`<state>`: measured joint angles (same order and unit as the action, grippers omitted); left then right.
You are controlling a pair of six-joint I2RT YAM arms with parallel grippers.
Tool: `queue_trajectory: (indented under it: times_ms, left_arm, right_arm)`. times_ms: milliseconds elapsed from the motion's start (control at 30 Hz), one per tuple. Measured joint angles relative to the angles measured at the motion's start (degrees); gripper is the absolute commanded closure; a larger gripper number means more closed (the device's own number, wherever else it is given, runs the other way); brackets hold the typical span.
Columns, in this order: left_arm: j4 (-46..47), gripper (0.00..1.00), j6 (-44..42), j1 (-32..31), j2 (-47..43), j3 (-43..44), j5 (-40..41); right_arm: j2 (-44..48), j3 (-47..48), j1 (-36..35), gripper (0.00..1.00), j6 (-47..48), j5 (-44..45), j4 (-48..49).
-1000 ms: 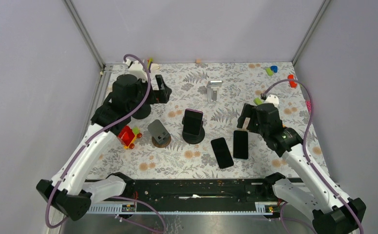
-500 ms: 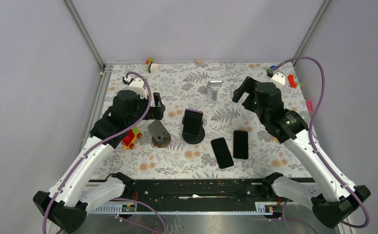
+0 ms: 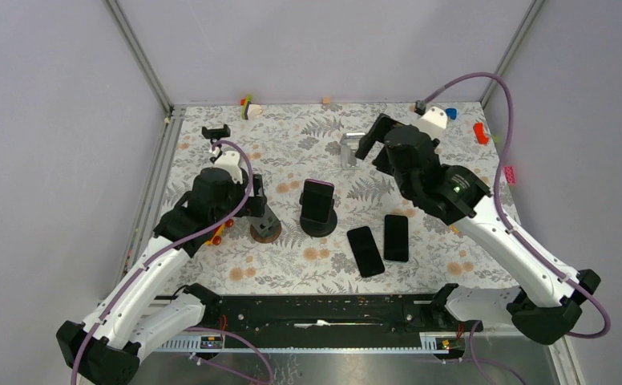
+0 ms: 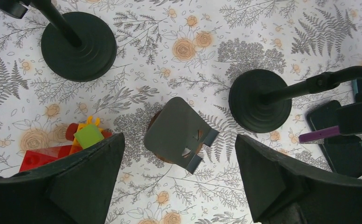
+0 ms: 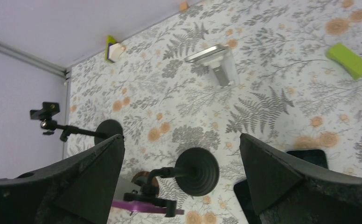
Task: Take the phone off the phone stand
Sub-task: Move the phone stand with the phone to the center of the board.
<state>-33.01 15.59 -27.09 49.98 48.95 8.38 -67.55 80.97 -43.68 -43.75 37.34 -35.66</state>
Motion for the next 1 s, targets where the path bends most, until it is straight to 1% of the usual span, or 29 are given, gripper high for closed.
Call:
queue_trajectory:
  times_ms: [133,233,433,600,867,933,1000]
  left_arm:
    - [0.3,0.01,0.9,0.0,0.0,-0.2,-0.6]
    - [0.3,0.01,1.2,0.0,0.3,-0.5,-0.8]
    - [0.4,0.01,1.4,0.0,0.4,-0.7,-0.7]
    - [0.4,0.01,1.4,0.0,0.5,-0.7,-0.7]
    - [0.3,0.01,1.4,0.0,0.8,-0.7,-0.7]
    - [0.3,0.01,1.4,0.0,0.7,-0.7,-0.7]
    - [0.3,0.01,1.4,0.0,0.7,-0.7,-0.6]
  right_arm:
    - [-4.7,5.2,-5.4,0.0,-0.7,1.9,-1.3]
    - [-8.6,8.3,-8.8,0.0,-3.1,3.9,-2.9]
    - [-17.3,15.7,-13.4,0.0,-9.2,8.4,-10.4]
    - [-25.5,27.3,-15.8,0.0,-12.4,10.9,-19.7]
    - [-43.1,54.6,-18.1,0.0,-16.5,11.8,-38.9]
    - [-46.1,57.7,-18.6,0.0,-17.4,11.7,-42.4]
    - [-47.4,57.6,-19.4,0.0,-18.1,11.7,-45.0]
